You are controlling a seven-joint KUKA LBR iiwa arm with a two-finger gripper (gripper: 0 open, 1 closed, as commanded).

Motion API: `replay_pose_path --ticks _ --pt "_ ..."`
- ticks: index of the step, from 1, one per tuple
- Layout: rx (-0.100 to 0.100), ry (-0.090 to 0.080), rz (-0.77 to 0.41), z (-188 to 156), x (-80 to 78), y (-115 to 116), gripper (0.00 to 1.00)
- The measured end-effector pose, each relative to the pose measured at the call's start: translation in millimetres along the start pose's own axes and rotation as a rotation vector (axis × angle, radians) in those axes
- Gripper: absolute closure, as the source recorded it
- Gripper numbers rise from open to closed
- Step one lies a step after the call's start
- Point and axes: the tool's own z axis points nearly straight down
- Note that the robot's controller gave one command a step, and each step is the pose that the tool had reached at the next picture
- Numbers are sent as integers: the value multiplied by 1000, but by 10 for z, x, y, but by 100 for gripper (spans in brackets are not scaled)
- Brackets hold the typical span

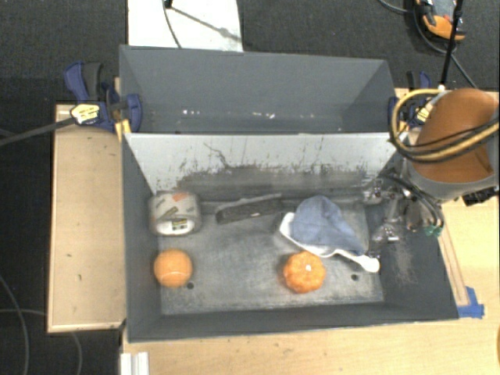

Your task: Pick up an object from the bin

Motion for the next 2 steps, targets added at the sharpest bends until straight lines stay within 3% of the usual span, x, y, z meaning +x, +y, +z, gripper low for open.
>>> replay_pose_path --ticks 2 --pt "0 0 -2 3 0 1 0"
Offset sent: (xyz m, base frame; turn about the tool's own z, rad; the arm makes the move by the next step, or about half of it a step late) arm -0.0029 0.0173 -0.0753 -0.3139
